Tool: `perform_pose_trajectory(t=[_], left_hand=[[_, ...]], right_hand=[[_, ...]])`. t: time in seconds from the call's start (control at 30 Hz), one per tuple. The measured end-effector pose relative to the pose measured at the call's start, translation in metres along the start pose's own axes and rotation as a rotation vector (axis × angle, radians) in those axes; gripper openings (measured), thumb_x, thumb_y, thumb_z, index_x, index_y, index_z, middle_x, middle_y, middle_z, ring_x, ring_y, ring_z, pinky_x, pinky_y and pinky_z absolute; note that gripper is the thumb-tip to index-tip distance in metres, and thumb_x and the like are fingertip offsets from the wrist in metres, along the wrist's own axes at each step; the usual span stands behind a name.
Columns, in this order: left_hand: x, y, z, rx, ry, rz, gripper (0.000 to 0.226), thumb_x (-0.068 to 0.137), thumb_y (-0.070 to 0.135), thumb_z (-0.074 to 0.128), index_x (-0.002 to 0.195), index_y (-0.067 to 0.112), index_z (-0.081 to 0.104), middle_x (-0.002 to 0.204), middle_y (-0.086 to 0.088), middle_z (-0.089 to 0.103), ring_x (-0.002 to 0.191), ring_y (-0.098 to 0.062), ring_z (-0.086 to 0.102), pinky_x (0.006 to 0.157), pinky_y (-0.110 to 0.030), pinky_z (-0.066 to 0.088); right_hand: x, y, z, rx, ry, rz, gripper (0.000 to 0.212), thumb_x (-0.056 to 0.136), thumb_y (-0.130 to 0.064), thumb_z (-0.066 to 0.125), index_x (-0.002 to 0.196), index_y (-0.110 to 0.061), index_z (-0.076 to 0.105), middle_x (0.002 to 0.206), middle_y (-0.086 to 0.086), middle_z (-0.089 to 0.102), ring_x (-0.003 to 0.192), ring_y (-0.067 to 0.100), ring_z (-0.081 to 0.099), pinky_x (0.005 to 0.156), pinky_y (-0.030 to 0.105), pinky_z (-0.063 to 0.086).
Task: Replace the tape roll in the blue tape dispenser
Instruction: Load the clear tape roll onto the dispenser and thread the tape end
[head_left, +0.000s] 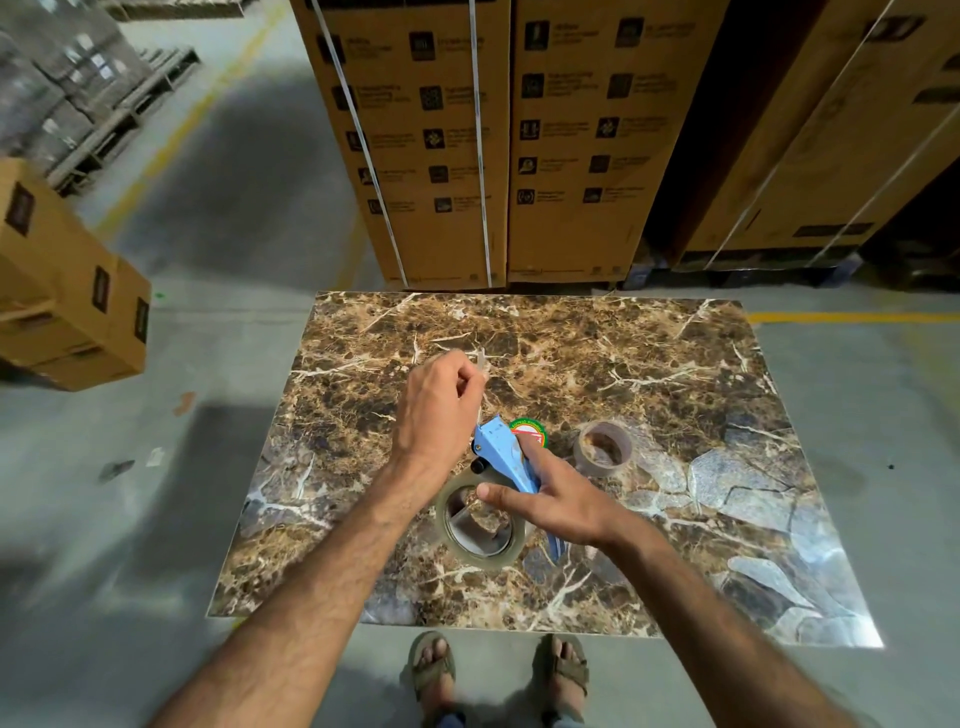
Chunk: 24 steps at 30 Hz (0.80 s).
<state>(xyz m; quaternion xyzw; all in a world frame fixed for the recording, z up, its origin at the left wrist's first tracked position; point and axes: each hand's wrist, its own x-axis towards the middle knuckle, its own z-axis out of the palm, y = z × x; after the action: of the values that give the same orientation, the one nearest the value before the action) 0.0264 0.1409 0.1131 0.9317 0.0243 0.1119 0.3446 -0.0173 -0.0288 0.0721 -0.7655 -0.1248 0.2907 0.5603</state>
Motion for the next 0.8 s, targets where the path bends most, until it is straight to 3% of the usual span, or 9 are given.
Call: perform_pose_trajectory(t=[0.1,0.2,0.33,0.5,0.63,0.8], left_hand=[[0.004,0.004,0.005,-0.014,0.033,-0.009,0.010,0.098,0.017,0.066,0.089,0.012,0.066,0.082,0.007,0.065,0.063,0.002,0.054,0.051,-0.013,0.044],[0.008,0.006,0.008,-0.009,0.068,-0.008,0.010,0.098,0.014,0.065,0.089,0.012,0.065,0.082,0.008,0.061,0.065,0.005,0.050,0.055,-0.010,0.040],[0.010,0.007,0.014,0.012,0.087,0.019,0.008,0.099,0.013,0.065,0.091,0.012,0.065,0.084,0.003,0.064,0.070,-0.009,0.058,0.056,-0.010,0.042],[0.012,0.011,0.019,0.036,0.157,0.056,0.009,0.101,0.015,0.062,0.094,0.011,0.064,0.087,0.003,0.060,0.072,-0.010,0.056,0.056,-0.011,0.040],[0.023,0.009,0.021,0.029,0.171,0.058,0.008,0.100,0.018,0.063,0.095,0.011,0.064,0.089,0.000,0.064,0.075,-0.012,0.059,0.059,-0.017,0.050],[0.028,0.007,0.026,0.025,0.147,0.018,0.009,0.100,0.019,0.064,0.095,0.011,0.064,0.091,-0.003,0.066,0.074,-0.012,0.059,0.057,-0.011,0.042]], right_hand=[[0.003,0.000,-0.010,-0.049,-0.008,-0.004,0.040,0.091,-0.045,0.073,0.114,-0.022,0.049,0.086,-0.012,0.058,0.068,-0.004,0.055,0.064,0.016,0.047],[0.003,0.001,-0.016,-0.117,-0.015,-0.016,0.050,0.089,-0.056,0.072,0.117,-0.023,0.048,0.099,0.002,0.066,0.080,0.008,0.063,0.070,0.026,0.055],[0.004,0.009,-0.021,-0.135,-0.024,-0.007,0.054,0.087,-0.060,0.072,0.118,-0.023,0.047,0.108,0.007,0.068,0.097,0.024,0.070,0.084,0.043,0.061],[0.009,0.012,-0.028,-0.159,-0.066,-0.006,0.059,0.089,-0.053,0.073,0.128,-0.021,0.043,0.117,0.003,0.066,0.099,0.014,0.070,0.078,0.025,0.060],[0.013,0.019,-0.031,-0.254,-0.060,-0.002,0.062,0.085,-0.063,0.071,0.118,-0.019,0.043,0.107,0.010,0.065,0.088,0.020,0.070,0.072,0.031,0.064],[0.017,0.022,-0.033,-0.334,-0.061,0.006,0.064,0.084,-0.068,0.067,0.116,-0.020,0.040,0.099,0.005,0.063,0.082,0.020,0.068,0.066,0.032,0.063]])
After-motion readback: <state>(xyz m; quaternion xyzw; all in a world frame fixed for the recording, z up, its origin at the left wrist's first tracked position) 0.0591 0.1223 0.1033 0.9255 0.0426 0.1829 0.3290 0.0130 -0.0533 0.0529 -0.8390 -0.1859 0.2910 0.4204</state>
